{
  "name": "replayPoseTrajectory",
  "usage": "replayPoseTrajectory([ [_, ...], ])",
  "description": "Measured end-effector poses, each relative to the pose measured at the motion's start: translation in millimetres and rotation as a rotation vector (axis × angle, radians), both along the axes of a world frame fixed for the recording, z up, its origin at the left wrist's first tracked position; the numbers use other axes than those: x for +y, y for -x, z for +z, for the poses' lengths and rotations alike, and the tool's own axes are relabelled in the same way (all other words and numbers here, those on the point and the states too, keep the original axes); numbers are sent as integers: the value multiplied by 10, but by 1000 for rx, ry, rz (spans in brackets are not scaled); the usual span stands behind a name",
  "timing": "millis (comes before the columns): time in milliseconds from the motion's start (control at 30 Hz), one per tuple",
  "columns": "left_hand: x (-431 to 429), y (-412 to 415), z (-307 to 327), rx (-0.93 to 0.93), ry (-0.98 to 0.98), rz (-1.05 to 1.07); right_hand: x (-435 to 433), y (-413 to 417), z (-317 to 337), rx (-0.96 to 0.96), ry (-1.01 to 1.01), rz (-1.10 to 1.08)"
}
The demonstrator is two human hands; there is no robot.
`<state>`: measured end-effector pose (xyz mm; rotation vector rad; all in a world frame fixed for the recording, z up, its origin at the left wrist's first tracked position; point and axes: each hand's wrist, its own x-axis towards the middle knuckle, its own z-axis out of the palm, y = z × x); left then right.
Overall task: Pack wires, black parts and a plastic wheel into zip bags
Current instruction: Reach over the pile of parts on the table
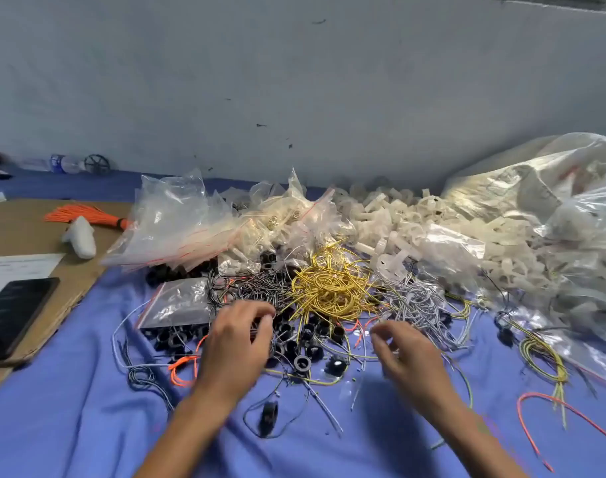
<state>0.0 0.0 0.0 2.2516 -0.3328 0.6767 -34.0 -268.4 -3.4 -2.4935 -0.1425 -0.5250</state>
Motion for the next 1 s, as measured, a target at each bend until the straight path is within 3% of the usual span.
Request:
replayPoseTrajectory([
  [167,369,-1110,218,56,-82,293,193,-20,-486,-46,288,-60],
  [267,697,-1580,265,91,-246,480,153,-90,-514,-122,296,-120],
  [367,1006,-1967,323,417,-490,433,162,-132,-550,-199,298,-118],
  [433,1105,-2060,338,485,-570,339,159,-137,-542,-212,306,-119],
  [600,1283,-2150,429,318,-268,333,160,-153,-575,-253,302,-129],
  [800,1468,-2167,561,655,93,77,152,-168,-616,-265,304,-151],
  [933,1450,-2028,856,369,114,175,173,-125,-545,-184,261,-145],
  [1000,1275,-1796,1067,334,216,80,209,-81,-440,-140,209,-156],
])
